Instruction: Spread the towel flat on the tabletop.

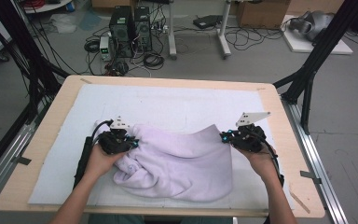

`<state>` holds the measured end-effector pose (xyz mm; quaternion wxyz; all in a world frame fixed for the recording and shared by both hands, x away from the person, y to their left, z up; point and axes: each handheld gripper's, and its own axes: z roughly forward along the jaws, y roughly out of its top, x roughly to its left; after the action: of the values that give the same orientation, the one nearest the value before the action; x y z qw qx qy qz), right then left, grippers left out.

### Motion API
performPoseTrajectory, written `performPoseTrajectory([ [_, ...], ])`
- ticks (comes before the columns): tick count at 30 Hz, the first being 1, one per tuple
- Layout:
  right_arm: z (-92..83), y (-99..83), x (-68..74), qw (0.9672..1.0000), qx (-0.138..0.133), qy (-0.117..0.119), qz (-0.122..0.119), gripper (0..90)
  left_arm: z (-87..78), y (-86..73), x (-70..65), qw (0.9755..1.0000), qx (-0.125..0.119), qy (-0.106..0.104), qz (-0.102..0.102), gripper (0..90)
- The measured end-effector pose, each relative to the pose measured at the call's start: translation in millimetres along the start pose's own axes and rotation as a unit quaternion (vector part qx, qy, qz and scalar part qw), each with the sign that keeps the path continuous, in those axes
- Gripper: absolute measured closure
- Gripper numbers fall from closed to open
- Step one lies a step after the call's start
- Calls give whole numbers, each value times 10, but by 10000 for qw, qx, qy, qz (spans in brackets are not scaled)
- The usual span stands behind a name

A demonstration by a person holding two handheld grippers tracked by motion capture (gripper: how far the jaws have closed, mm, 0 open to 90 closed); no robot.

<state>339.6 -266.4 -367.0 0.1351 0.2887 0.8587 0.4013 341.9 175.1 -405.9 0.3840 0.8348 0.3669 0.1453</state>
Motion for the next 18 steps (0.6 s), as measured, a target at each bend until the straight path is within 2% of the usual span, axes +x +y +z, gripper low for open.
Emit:
performPoseTrajectory([
  [2, -38, -7, -16, 10000, -75, -26, 25, 872, -108, 9, 4, 9996, -271, 98, -22, 790],
  [4, -82, -13, -35, 9999, -138, -70, 67, 872, -215, 17, 4, 9981, -567, 250, -45, 790],
  [6, -124, -14, -52, 9996, -222, -93, 114, 872, -321, 30, -1, 9950, -881, 458, -77, 804],
  [8, -160, -6, -53, 9994, -301, -124, 110, 872, -423, 43, -7, 9910, -1186, 618, -93, 841],
  [9, -177, 1, -42, 9994, -311, -141, 96, 872, -462, 49, -7, 9901, -1260, 614, -104, 845],
  [10, -191, 5, -34, 9994, -316, -145, 80, 872, -478, 51, -8, 9905, -1250, 568, -90, 869],
  [12, -191, 8, -25, 9994, -298, -138, 51, 872, -447, 41, -6, 9931, -1042, 538, -8, 894],
  [14, -159, 3, -22, 9997, -221, -122, 43, 872, -338, 17, 18, 9977, -624, 254, -41, 893],
  [15, -140, -4, -19, 9997, -192, -128, 48, 872, -268, 0, 18, 9989, -397, 230, 7, 877],
  [16, -117, -15, -25, 9998, -176, -113, 35, 872, -197, -16, 21, 9996, -225, 167, -45, 832],
  [18, -77, -47, -25, 9999, -77, -113, 56, 872, -95, -42, 38, 9999, -22, 86, -90, 759],
])
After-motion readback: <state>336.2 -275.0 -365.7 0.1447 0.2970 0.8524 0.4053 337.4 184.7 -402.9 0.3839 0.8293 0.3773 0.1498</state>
